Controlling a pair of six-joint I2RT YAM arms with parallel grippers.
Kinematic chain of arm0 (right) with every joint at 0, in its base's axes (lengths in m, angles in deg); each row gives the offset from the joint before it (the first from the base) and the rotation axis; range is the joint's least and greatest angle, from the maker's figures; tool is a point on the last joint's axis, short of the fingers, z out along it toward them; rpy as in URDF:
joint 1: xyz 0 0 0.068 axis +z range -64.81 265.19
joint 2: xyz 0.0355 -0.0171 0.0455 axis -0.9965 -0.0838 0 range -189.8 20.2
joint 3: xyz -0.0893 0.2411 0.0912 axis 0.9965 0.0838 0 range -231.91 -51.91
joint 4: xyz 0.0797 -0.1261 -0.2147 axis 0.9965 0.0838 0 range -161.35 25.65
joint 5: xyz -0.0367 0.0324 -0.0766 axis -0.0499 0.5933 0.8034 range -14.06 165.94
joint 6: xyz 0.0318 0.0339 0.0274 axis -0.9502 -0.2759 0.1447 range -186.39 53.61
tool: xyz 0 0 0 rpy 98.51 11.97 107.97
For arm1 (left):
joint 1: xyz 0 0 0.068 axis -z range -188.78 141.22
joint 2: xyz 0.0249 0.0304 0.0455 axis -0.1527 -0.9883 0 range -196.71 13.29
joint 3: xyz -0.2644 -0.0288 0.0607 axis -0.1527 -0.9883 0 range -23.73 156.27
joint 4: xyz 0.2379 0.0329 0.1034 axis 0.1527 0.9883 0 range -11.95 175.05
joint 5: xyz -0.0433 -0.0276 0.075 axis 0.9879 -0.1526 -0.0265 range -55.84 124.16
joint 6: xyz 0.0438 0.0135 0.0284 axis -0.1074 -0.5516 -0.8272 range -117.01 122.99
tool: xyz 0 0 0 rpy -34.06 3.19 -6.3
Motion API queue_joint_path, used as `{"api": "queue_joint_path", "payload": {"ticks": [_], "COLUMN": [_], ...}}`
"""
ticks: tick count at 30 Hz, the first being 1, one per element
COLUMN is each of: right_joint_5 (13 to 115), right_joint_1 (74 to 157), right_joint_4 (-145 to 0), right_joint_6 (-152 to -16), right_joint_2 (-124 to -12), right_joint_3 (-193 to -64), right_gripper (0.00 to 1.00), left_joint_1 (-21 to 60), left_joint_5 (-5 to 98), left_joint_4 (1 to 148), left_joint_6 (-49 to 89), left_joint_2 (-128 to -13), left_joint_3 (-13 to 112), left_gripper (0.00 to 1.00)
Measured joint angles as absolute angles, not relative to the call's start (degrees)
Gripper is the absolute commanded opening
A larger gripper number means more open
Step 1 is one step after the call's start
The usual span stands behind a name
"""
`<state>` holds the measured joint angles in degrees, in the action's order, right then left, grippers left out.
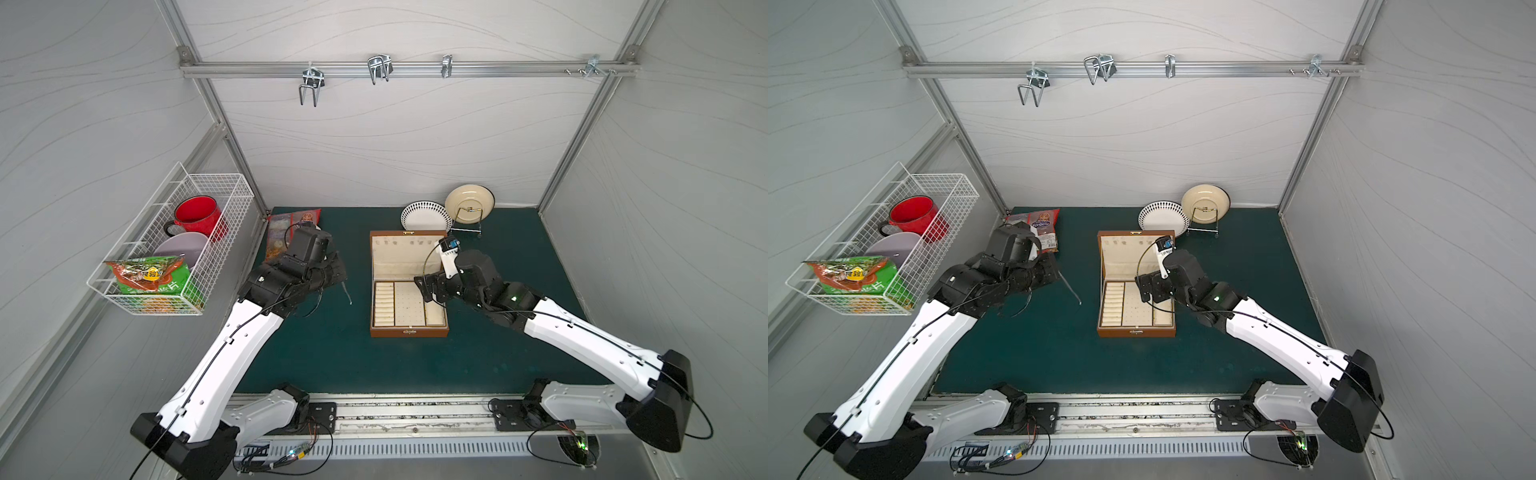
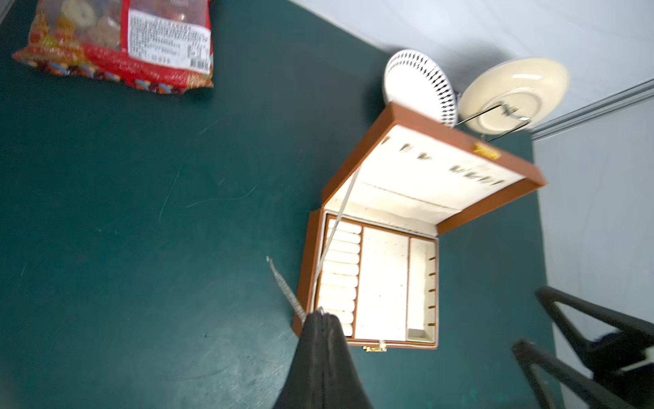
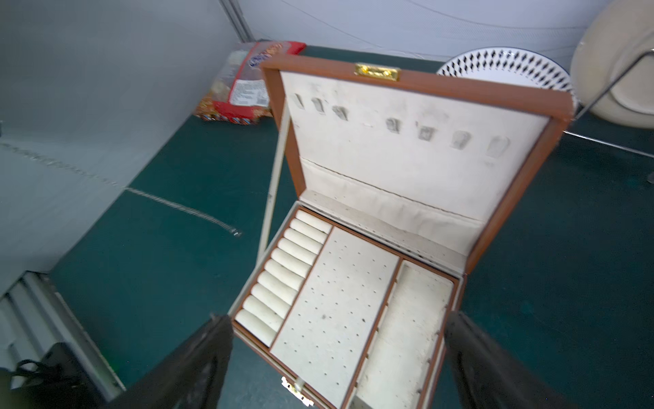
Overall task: Put jewelry chain into jewelry box
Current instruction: Pick up the necklace from the center of the board.
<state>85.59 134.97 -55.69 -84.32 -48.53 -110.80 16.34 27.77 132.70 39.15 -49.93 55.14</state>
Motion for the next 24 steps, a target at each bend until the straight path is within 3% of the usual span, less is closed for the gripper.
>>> {"api": "queue_joint_path", "payload": {"ticks": [3,10,14,24], "right_joint_5": [81.17,74.79,70.94,66.53], "right_joint_1": [134.97,134.97,134.99,136.72], "right_joint_4": [-60.45,-70.16,-75.65,-85.50], "right_joint_6": [-83.75,-81.67,-79.69,-77.78], "right_joint_2": [-48.22,-48.96,-50.58,-53.90], "right_joint_3": [-109.51,-104.64,-104.44,-104.44], "right_gripper": [0.86,0.83,0.67,0.55], "left_joint_1": [17.35,18.13,18.48,19.31], "left_joint_5": [28.71,33.04,35.64,39.86], "left_joint_4": [132.81,132.77,132.72,132.72], "left_joint_6": [39.09,39.11,39.15,40.40], "left_joint_2": [-49.99,-52.29,-55.09,-56.92], "left_joint_3": [60.54,69.17,73.55,77.04], "left_gripper": [0.00,0.00,0.00,0.00]}}
